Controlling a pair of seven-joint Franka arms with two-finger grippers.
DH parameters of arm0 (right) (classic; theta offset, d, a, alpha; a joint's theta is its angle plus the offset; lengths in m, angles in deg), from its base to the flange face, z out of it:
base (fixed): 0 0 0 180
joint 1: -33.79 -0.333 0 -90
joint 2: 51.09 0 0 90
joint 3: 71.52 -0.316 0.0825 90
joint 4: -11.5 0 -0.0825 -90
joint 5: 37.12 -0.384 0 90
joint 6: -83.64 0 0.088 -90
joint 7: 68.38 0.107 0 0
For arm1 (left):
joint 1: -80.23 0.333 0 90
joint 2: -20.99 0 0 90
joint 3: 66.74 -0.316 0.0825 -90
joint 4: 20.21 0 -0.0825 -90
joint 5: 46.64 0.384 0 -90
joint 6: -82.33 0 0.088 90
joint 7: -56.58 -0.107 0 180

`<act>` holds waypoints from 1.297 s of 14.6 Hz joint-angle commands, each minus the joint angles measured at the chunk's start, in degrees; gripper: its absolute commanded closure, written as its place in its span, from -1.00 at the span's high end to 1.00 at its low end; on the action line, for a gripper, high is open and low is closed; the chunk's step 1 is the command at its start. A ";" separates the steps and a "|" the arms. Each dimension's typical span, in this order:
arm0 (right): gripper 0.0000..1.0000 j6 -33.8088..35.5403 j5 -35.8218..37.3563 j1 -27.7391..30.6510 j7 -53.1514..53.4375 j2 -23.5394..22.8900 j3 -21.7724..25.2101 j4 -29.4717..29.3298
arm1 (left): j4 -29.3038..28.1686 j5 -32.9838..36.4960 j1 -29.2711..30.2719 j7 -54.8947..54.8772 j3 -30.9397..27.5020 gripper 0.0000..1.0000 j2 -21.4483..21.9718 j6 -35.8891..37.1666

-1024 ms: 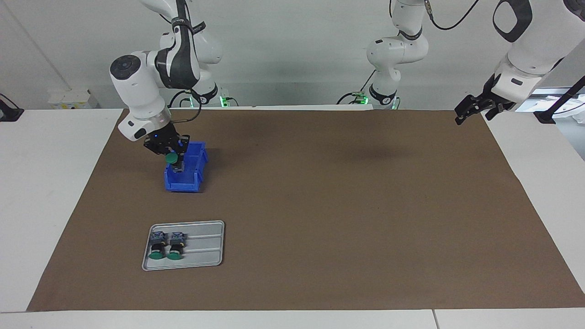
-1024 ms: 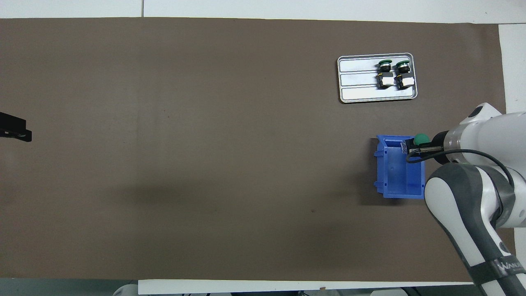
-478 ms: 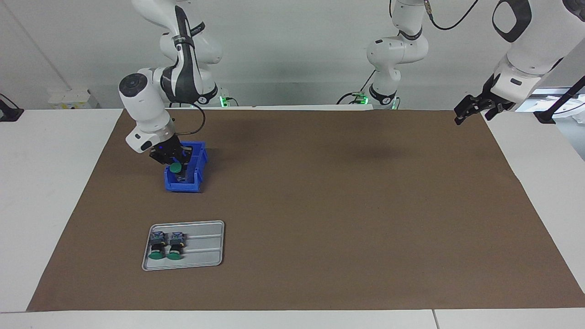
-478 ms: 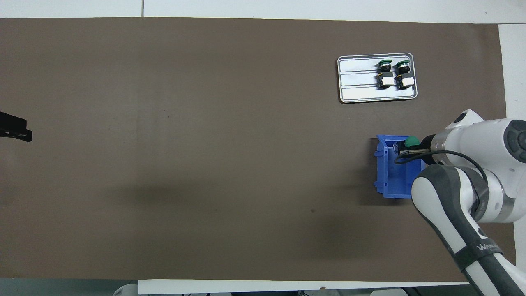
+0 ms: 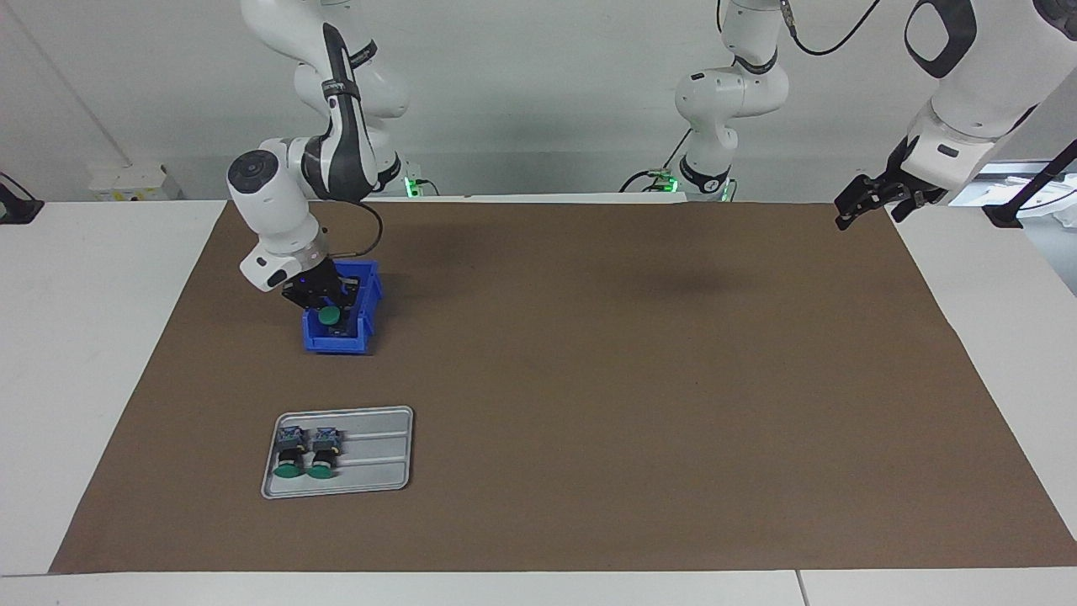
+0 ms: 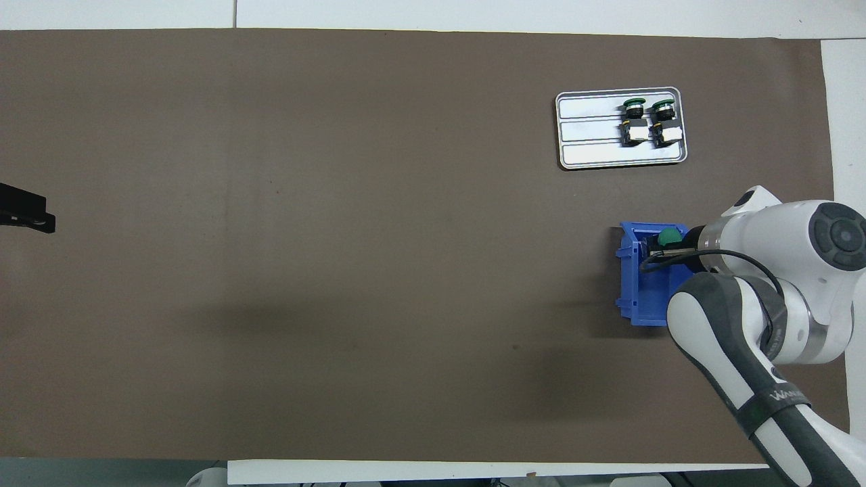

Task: Place and press button with both arms
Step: 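Open the right gripper to release the button inside the bin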

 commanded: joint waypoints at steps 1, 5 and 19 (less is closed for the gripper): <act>-0.95 -2.33 -0.36 0.25 0.11 0.43 -0.55 1.84 | 0.73 0.09 -0.02 -0.87 0.04 1.00 -0.07 0.41; -0.58 -2.15 -0.18 0.08 0.11 0.52 -0.55 1.93 | 0.64 0.09 -0.89 -1.05 -0.23 1.00 0.02 0.67; 0.81 26.20 -0.01 1.13 0.11 1.13 -0.55 -20.27 | 0.64 0.00 -5.03 -0.96 -2.43 1.00 0.29 0.67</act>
